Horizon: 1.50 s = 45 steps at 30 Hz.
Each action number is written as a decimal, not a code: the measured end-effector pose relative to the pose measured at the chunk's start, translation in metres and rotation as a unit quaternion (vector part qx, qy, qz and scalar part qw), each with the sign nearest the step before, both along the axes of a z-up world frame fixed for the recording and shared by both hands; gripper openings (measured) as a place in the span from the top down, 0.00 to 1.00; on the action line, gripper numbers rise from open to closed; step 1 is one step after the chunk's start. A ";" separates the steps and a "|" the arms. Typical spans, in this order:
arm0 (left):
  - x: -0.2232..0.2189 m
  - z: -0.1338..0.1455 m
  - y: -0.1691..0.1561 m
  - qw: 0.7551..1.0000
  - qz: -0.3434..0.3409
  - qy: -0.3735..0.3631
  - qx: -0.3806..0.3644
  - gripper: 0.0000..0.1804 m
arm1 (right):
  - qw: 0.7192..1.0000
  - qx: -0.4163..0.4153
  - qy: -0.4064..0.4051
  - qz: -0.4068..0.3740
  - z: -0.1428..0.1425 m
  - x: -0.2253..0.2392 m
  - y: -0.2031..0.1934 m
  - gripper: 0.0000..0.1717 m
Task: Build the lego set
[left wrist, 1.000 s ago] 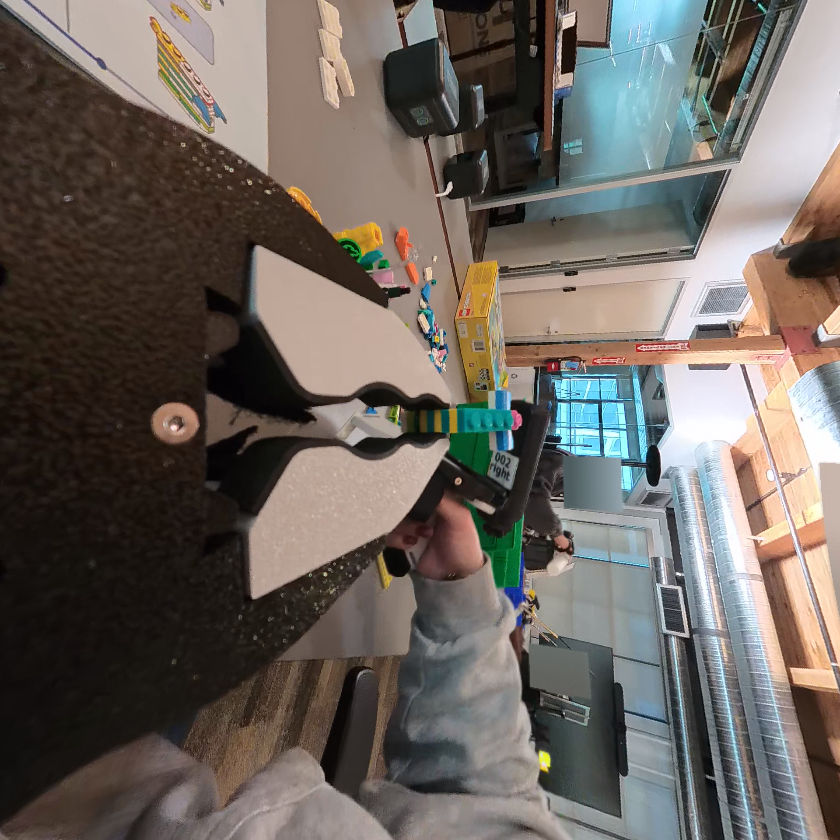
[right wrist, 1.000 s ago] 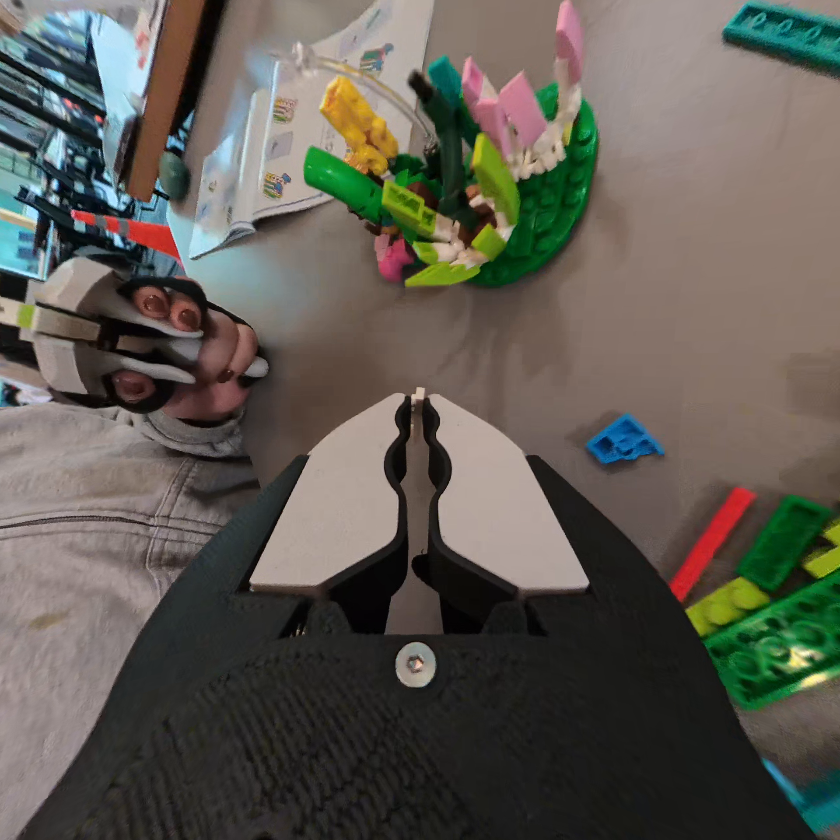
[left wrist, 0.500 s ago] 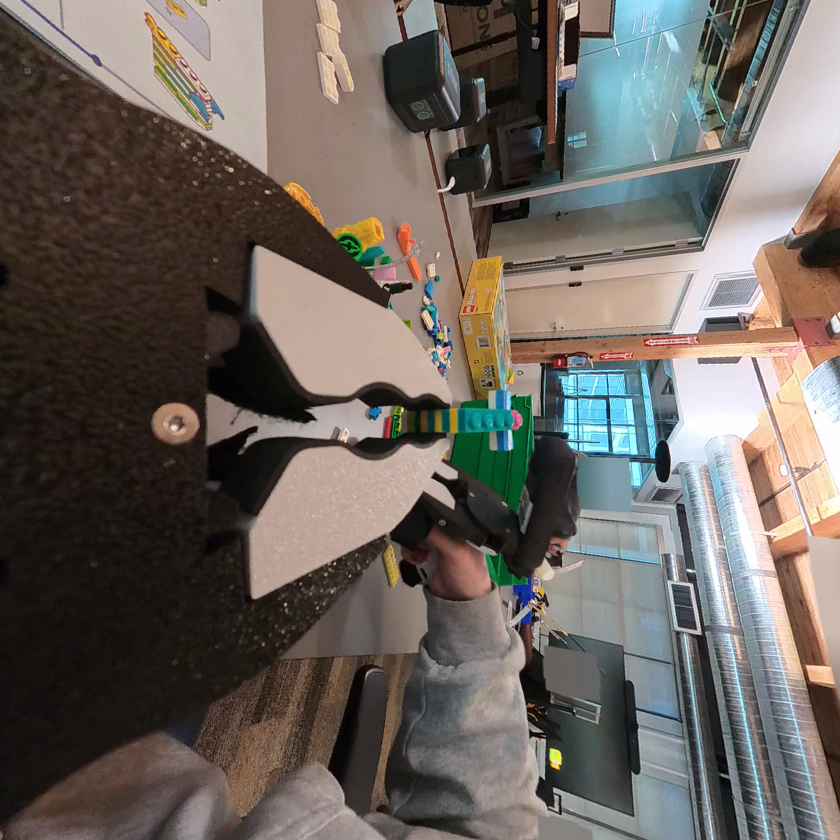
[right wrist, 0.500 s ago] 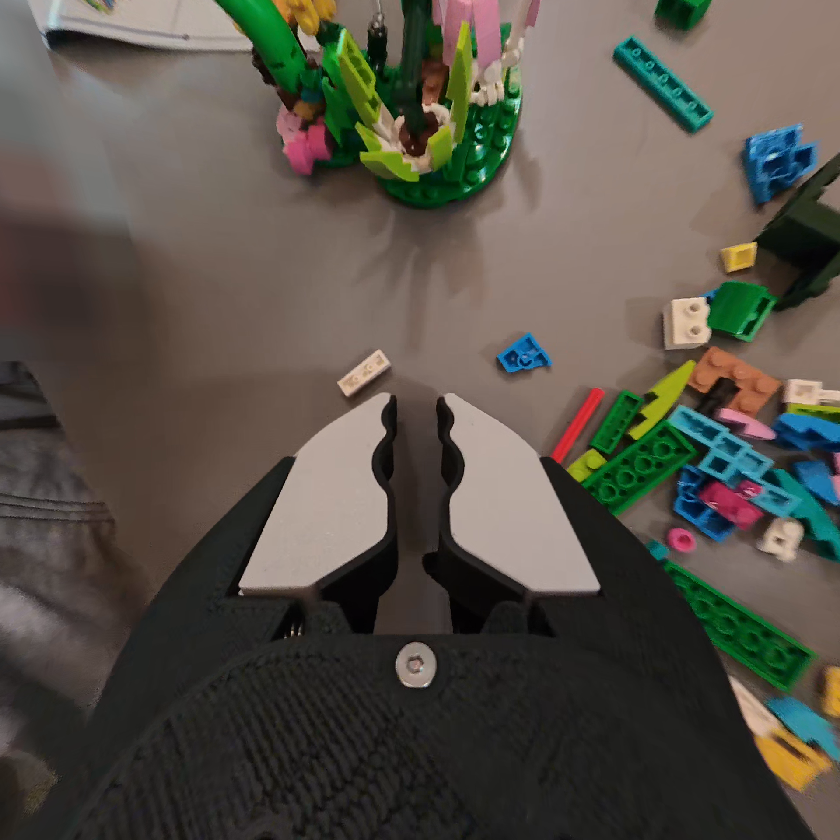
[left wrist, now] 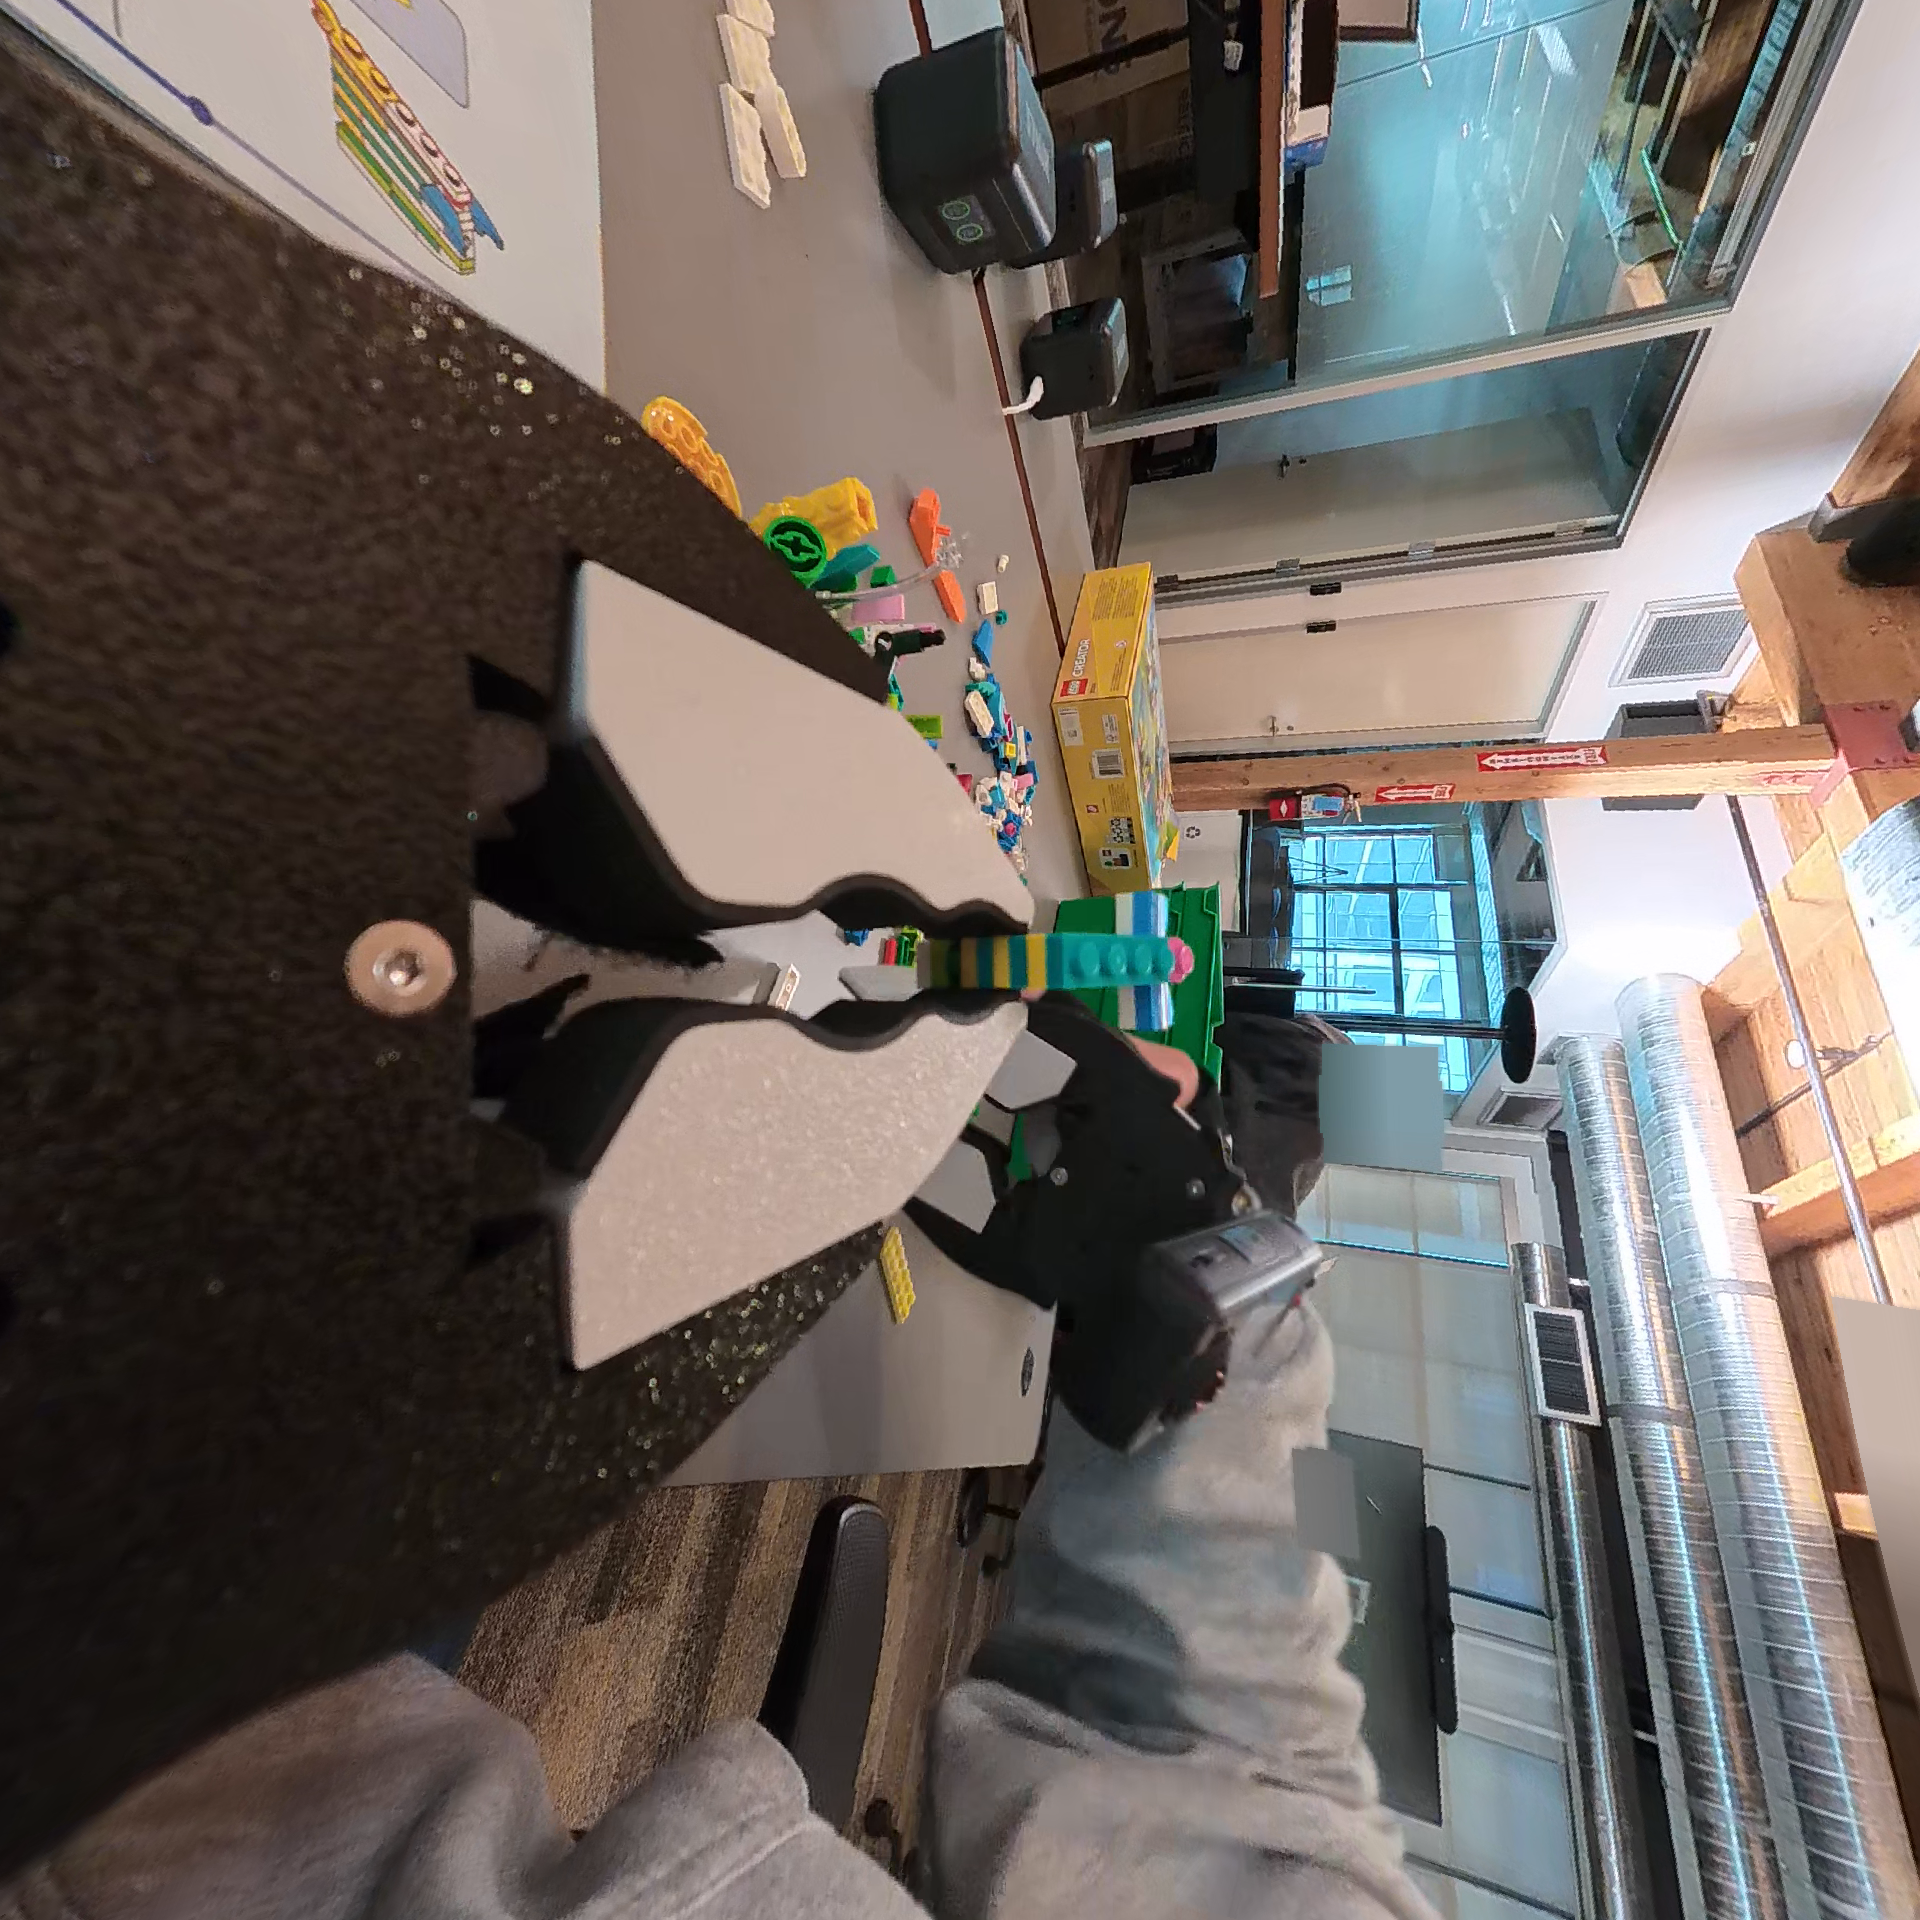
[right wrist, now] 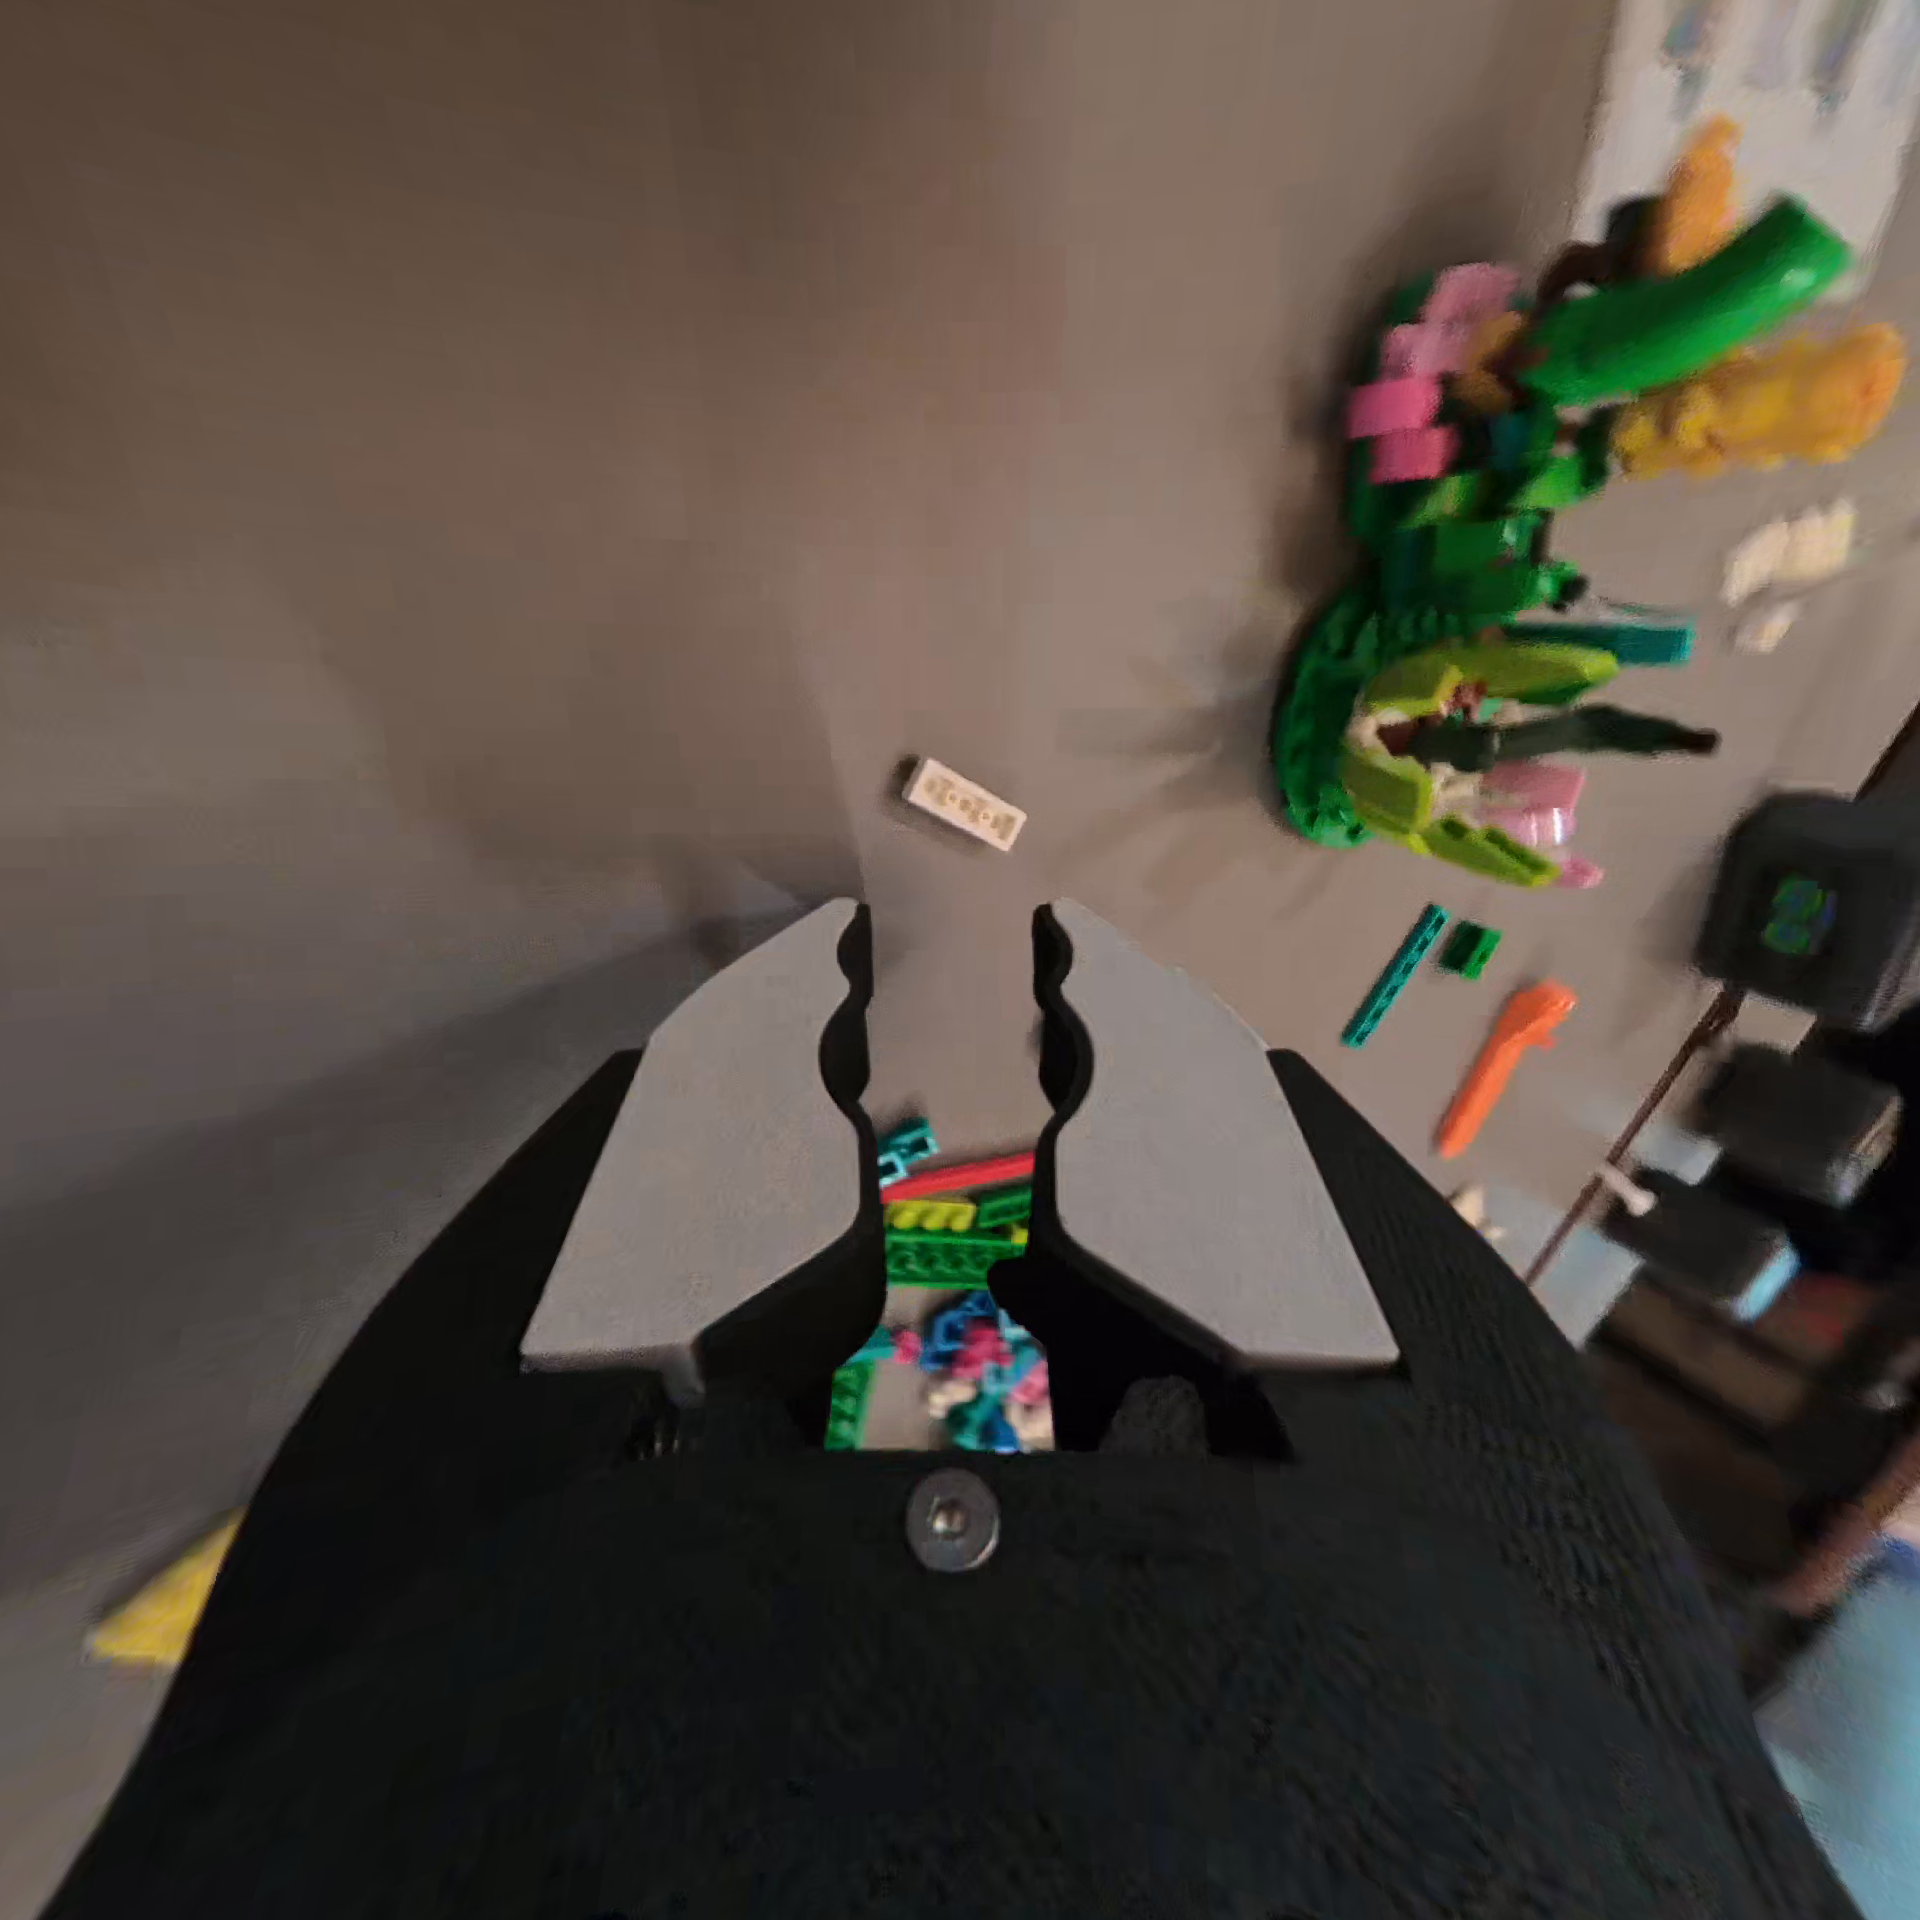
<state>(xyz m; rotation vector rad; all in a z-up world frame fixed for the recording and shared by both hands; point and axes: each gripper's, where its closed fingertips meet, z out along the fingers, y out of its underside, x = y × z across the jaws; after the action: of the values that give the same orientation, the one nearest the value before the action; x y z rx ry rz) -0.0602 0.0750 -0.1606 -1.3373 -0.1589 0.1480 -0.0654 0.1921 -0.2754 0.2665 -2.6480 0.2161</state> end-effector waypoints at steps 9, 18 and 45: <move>0.001 0.000 0.001 1.000 -0.005 0.001 0.000 0.96 | 0.986 0.102 -0.062 0.119 -0.005 -0.008 -0.009 0.84; 0.001 0.000 0.001 1.000 -0.005 0.000 0.001 0.96 | 0.972 0.100 -0.198 0.074 -0.010 -0.003 -0.012 0.92; 0.013 -0.003 0.006 0.989 -0.119 -0.083 -0.001 0.95 | 0.694 0.075 0.633 0.335 0.158 0.003 -0.115 0.96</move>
<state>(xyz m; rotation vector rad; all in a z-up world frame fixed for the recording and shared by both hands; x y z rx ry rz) -0.0468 0.0811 -0.1635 -1.3588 -0.1393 -0.1653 -0.0626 0.0770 -0.1175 1.0049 -1.0859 -0.0028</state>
